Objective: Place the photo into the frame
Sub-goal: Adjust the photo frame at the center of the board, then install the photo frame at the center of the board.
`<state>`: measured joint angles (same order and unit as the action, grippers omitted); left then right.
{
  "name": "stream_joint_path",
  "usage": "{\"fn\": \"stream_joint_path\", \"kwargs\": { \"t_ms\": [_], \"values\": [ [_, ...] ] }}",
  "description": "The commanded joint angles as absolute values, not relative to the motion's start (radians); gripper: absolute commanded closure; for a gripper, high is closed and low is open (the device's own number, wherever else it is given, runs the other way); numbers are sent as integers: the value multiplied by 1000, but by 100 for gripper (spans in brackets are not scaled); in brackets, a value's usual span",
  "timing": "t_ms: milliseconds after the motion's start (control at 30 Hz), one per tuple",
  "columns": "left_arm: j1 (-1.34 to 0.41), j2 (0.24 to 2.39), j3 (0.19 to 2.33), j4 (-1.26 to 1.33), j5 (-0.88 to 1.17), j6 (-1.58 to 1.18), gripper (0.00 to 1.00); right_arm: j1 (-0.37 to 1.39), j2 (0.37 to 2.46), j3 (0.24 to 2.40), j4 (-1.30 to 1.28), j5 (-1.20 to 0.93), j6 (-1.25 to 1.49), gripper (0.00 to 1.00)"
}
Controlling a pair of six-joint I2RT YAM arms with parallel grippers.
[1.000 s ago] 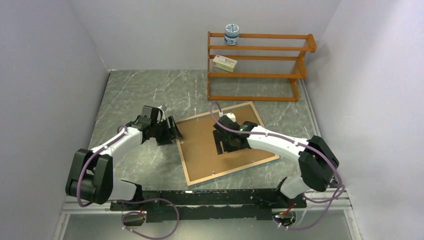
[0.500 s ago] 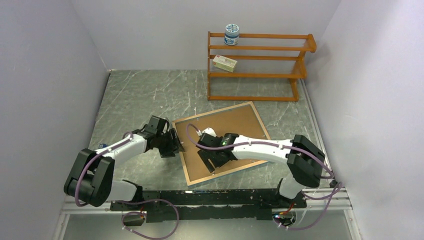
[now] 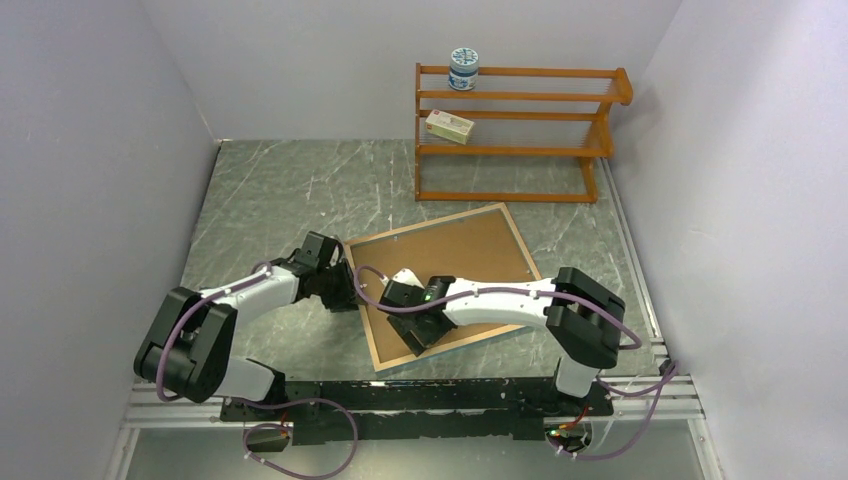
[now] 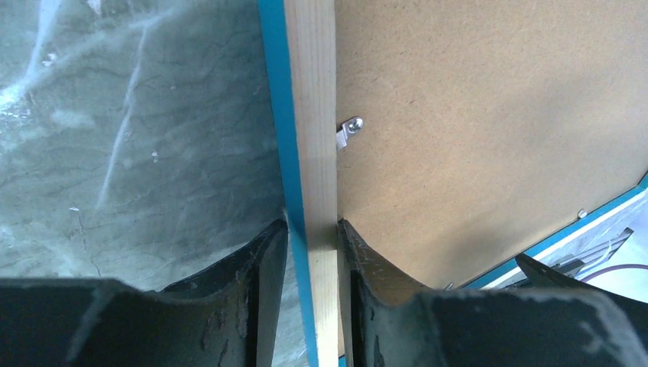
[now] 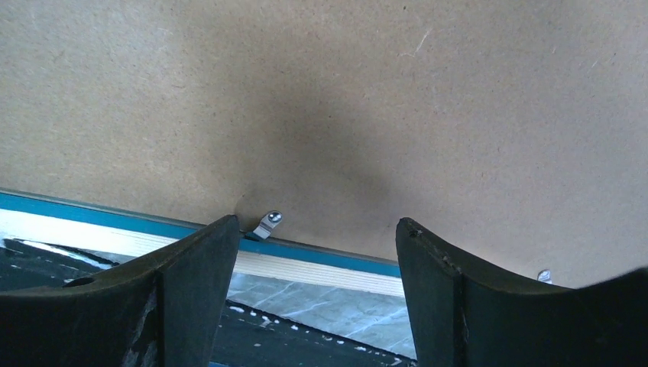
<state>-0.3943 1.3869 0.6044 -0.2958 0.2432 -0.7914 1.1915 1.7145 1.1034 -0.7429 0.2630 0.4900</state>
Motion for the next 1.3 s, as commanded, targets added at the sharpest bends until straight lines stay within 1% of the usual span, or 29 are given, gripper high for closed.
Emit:
{"fn": "stream_joint_path", "kwargs": {
  "t_ms": [0, 200, 333, 433, 600, 700, 833, 933, 1033, 1067, 1167, 1267],
  "values": [
    [-399, 1428, 575, -323, 165, -777, 65, 1202, 1714, 1120, -783, 300, 481, 22],
    [-399, 1436, 576, -318, 163, -779, 67, 1202, 1713, 1102, -782, 306, 471, 24],
    [-399, 1437, 574, -318, 163, -780, 68, 1203, 1729, 1102, -794, 317, 475, 28],
    [-399, 1440, 574, -323, 157, -778, 68, 1203, 1726, 1093, -794, 319, 472, 34],
    [-399, 1450, 574, -318, 160, -780, 69, 1202, 1717, 1088, -789, 319, 463, 48],
    [-399, 1454, 575, -316, 161, -779, 69, 1202, 1710, 1090, -785, 322, 463, 49],
    [-399, 1450, 575, -318, 160, -777, 69, 1202, 1689, 1108, -782, 331, 474, 48],
    [-399, 1438, 572, -313, 160, -775, 69, 1196, 1650, 1126, -772, 335, 498, 39],
    [-399, 1426, 569, -307, 158, -772, 68, 1164, 1586, 1116, -728, 286, 523, 29],
    [-399, 1423, 570, -307, 158, -770, 68, 1148, 1564, 1107, -712, 267, 531, 27],
    [-399, 1412, 571, -308, 156, -766, 67, 1094, 1507, 1067, -674, 230, 558, 26],
    [-399, 1401, 568, -308, 155, -763, 67, 1021, 1483, 1033, -689, 253, 588, 28]
  ]
}}
